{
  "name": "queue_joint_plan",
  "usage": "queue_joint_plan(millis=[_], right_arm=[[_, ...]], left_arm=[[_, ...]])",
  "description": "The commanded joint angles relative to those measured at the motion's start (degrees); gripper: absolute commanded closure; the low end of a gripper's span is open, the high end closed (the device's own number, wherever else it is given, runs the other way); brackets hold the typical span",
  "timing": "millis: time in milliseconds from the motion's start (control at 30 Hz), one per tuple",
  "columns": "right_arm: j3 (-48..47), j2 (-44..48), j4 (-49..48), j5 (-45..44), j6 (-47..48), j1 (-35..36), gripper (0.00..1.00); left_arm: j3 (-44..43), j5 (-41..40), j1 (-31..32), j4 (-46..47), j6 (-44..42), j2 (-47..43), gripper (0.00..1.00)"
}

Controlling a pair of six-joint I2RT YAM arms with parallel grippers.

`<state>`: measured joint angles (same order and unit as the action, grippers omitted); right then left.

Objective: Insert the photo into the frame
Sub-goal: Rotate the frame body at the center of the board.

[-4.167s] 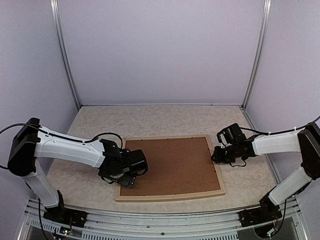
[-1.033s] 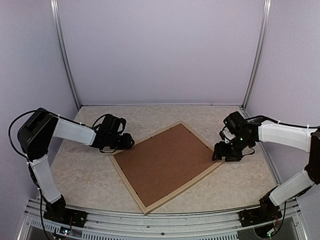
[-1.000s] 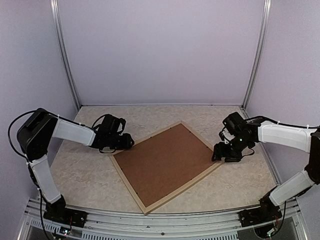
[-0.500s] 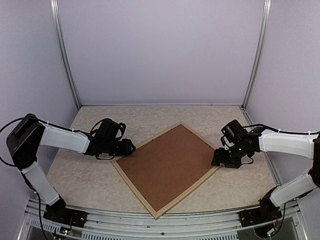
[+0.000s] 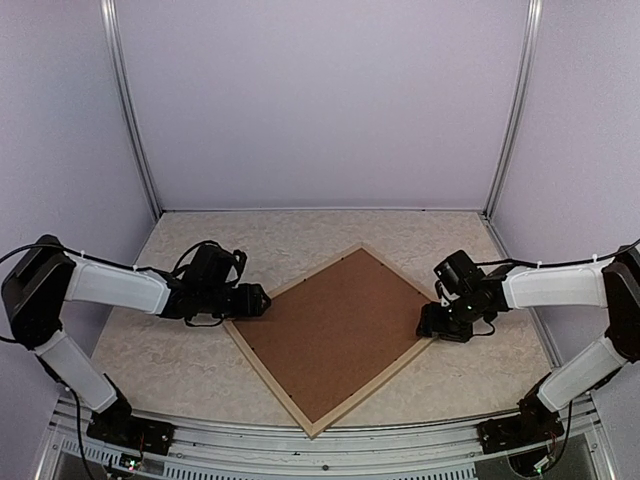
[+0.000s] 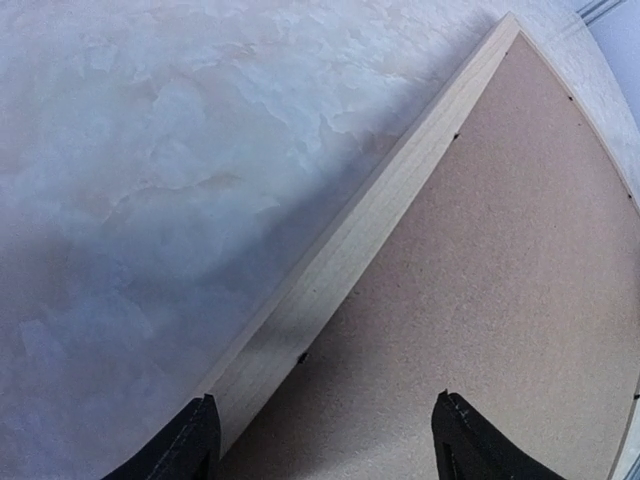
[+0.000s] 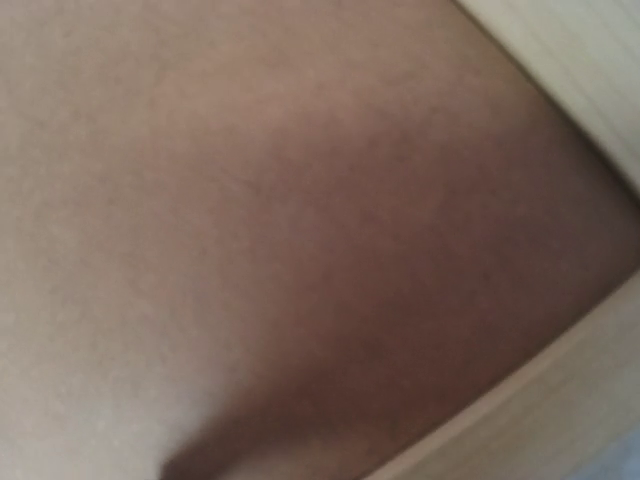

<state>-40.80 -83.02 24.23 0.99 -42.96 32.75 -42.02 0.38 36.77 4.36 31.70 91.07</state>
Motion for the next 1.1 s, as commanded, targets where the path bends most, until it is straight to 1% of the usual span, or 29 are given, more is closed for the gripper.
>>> queue_joint_plan(millis=[0,100,167,400,533,733,867,1067], right_arm=[[-2.0,-3.9,-1.4,-3.6,1.6,0.4,0.36],[-3.9,-6.5,-0.1,-6.2,3.3,-0.1,0.39],[-4.6,-7.8,-0.1,-6.8,4.7,-0.9,0.43],[-7.9,-10.7,0.1,-7.6,11.0,-4.8,0.61],[-10.8,-12.3,0.0,-7.1,18.2,-7.3,0.68],[-15.1,-17.1,1.3,-8.2,27.0,-9.0,0.74],[-16.9,-19.4,0.2,-6.3,32.1,-9.8,0.78],[-21.9,-23.3,-0.2,-1.2,36.8,-9.8,0.83]], left_arm=[[-2.9,-6.4,0.0,-3.3,-2.0,-0.5,0.21],[-5.6,-8.1,-0.4,-4.2,-3.4,1.2,0.15],[-7.2,-7.8,-1.1,-4.2,-4.7,2.6,0.13],[-14.7,-6.4,-2.8,-7.9,-8.4,11.9,0.12],[-15.2,-3.2,-2.6,-7.1,-8.8,15.3,0.19],[-13.6,1.7,0.0,-6.3,-10.5,15.4,0.31],[-10.5,4.3,3.2,-6.5,-11.0,13.1,0.34],[-2.9,7.4,8.0,-6.5,-6.3,6.9,0.35]])
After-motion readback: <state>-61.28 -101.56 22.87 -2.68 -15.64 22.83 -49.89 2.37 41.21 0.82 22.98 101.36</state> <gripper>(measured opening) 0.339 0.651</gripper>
